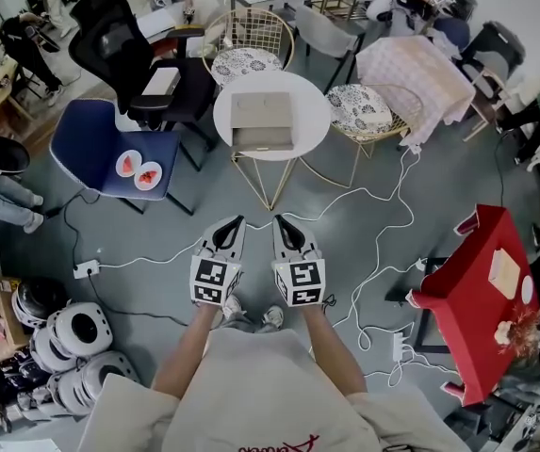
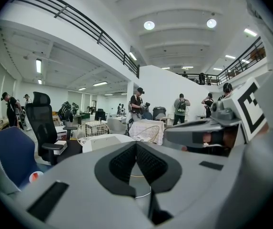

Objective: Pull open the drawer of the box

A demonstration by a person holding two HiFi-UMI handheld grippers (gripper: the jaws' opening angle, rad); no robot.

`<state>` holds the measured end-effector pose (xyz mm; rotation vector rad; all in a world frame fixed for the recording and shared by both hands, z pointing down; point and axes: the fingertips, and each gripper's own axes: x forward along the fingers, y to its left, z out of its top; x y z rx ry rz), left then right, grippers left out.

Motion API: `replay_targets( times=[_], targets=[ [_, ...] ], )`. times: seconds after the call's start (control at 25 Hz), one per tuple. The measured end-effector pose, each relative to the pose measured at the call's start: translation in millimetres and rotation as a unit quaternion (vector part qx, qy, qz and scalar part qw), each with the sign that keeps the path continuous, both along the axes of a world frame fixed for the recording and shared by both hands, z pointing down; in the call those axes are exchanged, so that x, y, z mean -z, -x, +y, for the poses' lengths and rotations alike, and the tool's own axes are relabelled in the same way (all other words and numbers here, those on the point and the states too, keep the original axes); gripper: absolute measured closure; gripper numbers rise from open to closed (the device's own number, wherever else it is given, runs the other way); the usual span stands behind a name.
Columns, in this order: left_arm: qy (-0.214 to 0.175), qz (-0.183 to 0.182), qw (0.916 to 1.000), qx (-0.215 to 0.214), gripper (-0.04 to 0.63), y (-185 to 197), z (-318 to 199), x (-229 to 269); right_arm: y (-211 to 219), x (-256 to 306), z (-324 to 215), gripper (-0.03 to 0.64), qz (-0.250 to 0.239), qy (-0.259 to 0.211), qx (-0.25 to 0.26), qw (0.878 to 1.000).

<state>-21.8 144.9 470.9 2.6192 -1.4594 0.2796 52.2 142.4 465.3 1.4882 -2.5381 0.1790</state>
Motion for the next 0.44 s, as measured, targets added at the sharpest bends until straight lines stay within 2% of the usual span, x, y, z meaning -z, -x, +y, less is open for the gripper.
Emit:
replay_targets(
  times=[0.44],
  targets=[
    [-0.002,-0.003,1.0,0.0,0.583,-0.4,-7.4,1.4,0.4,-0.6,-6.8,0.601,0.005,0.0,0.002,1.0]
  ],
)
